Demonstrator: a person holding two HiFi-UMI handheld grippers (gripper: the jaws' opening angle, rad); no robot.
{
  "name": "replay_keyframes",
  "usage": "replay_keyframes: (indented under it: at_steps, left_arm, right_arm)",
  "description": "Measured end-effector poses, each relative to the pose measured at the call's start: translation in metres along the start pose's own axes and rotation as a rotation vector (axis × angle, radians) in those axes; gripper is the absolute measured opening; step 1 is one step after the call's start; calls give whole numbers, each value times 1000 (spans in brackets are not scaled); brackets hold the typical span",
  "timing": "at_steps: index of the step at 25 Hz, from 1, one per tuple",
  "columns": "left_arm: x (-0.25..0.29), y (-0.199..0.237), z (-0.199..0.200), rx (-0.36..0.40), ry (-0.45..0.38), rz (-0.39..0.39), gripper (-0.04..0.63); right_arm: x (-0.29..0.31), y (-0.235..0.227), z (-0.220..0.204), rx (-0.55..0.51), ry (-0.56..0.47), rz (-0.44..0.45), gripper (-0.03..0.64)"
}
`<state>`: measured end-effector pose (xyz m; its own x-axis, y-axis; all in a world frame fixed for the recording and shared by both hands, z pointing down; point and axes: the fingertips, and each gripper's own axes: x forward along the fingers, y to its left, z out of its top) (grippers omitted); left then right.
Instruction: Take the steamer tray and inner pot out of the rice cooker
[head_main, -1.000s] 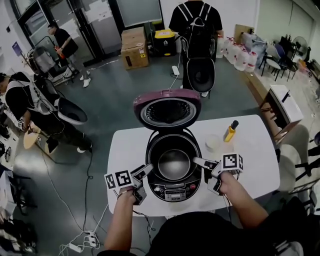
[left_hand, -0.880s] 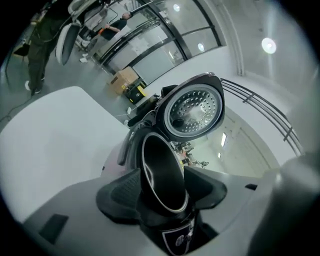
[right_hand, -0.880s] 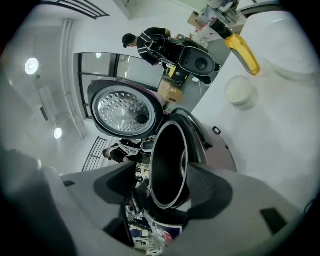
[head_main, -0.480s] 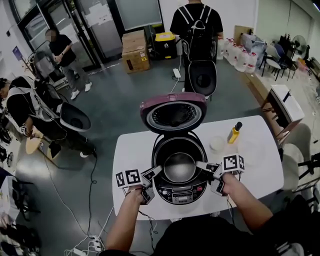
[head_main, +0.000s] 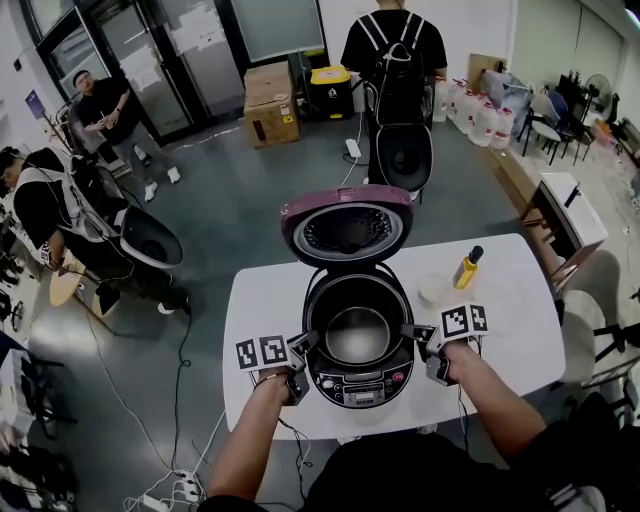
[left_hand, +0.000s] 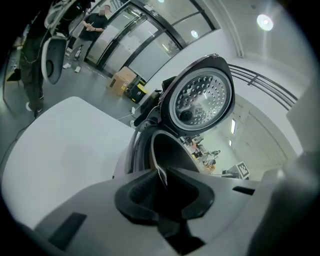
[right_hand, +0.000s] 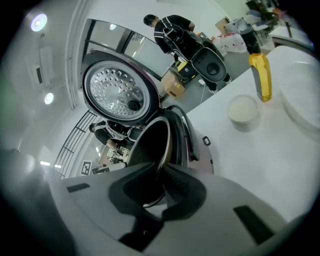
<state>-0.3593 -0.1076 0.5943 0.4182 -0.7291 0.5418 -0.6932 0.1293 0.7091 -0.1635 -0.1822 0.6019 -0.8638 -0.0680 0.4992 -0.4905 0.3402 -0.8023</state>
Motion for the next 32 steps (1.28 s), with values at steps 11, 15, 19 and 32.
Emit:
replay_keyframes:
  at_steps: [11,15,19,32]
  left_arm:
    - [-9,-4,-3,-3,-34,5,32]
    - [-20,-23,5,39,-71,-18,32]
    - [-38,-45,14,85,-115,-60,34]
    - [-81,-128,49,239,-315,-85,32]
  right_arm:
    - [-10,14,2,-102,-82,-16,34]
    - [-25,31,7,-147,-129,-16,35]
    - [-41,52,12,-178,-190,2,35]
    - [-108,113,45,-329,-381,93,34]
